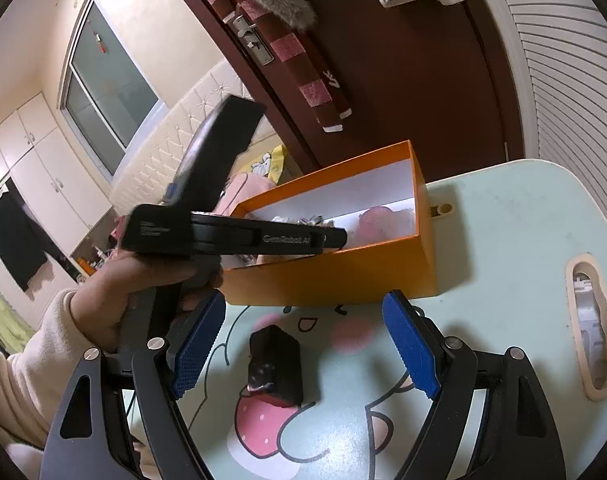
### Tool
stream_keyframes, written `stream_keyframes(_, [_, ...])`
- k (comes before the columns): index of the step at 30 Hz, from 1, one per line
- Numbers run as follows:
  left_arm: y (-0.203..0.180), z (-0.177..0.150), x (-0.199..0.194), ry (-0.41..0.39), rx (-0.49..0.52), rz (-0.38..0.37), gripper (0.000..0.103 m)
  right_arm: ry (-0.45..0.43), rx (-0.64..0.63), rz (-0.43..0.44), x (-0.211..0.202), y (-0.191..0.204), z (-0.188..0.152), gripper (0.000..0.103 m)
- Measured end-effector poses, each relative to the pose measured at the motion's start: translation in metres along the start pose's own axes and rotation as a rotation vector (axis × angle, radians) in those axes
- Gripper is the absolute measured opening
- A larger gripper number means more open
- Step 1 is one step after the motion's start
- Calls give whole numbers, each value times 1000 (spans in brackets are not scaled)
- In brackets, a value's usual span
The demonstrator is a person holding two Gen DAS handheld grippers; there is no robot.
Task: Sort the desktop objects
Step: 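Reach the left gripper into the box and grasp the white figurine, then lift the figurine out with the left gripper and release it beside the pouch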
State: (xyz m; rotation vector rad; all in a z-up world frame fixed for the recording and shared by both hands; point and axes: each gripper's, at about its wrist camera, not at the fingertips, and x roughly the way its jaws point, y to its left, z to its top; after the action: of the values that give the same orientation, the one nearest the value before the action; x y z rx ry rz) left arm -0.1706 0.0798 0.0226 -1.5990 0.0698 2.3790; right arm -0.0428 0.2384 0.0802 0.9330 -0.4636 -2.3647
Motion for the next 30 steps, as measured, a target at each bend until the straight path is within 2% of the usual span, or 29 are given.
stream_keyframes(1, [1, -1, 0, -7, 1, -7, 33, 3, 3, 1, 1, -1, 0, 81])
stream_keyframes(6, [4, -10, -13, -70, -6, -41, 33, 8, 11, 1, 2, -1, 0, 81])
stream_keyframes(11, [16, -21, -79, -232, -34, -87, 33, 14, 2, -5, 3, 1, -2, 81])
stream_keyframes(14, [24, -38, -112, -281, -45, -83, 33, 21, -5, -13, 5, 2, -4, 81])
stream_keyframes(17, [33, -69, -126, -275, -60, -52, 33, 30, -3, -21, 8, 2, -6, 81])
stream_keyframes(23, [40, -132, -102, -196, -127, -98, 33, 31, -1, -32, 9, 4, -9, 82])
stream_keyframes(26, [44, -147, -84, -157, -165, -119, 33, 26, -11, -42, 9, 6, -9, 82])
stream_keyframes(30, [47, -158, -71, -152, -197, -126, 33, 34, -24, -54, 12, 10, -11, 81])
